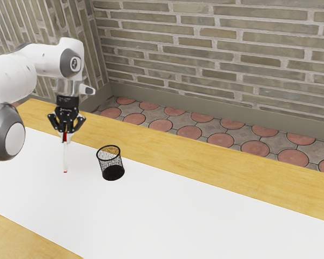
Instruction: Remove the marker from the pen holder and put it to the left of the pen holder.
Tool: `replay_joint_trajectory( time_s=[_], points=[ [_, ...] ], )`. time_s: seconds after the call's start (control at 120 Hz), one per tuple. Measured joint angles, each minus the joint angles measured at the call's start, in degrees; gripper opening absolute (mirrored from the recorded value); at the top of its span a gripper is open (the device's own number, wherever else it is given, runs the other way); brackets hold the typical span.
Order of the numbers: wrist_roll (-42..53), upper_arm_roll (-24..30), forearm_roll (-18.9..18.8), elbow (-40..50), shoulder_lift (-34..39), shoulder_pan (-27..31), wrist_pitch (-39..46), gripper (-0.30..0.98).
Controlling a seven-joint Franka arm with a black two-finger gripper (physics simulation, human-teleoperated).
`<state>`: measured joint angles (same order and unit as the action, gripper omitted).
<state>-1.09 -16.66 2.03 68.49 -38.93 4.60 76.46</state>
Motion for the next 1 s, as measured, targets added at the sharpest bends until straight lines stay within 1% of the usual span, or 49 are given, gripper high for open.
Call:
replay_joint_trajectory(
  time_s=[0.058,0.175,0.267,0.325,0.417,0.508,0.683,1.0],
  points=[
    [0.05,-1.43,-0.37,-5.14,-4.56,0.27,-4.94,-0.08],
    [0.24,-3.39,-0.78,-10.37,-10.32,0.32,-12.46,-0.08],
    [0.62,-4.15,-0.51,-19.14,-17.26,0.51,-16.88,-0.08],
    [0.88,-4.67,-0.08,-21.19,-19.03,0.88,-18.86,-0.07],
    [1.24,-4.87,0.64,-22.06,-19.89,1.21,-20.88,-0.07],
    [1.51,-4.98,3.15,-22.18,-20.21,1.44,-20.77,-0.05],
    [1.70,-4.99,8.66,-22.00,-20.69,2.46,-17.90,-0.01],
    [1.75,-4.68,14.42,-21.84,-21.39,3.76,-11.55,0.08]
  ],
)
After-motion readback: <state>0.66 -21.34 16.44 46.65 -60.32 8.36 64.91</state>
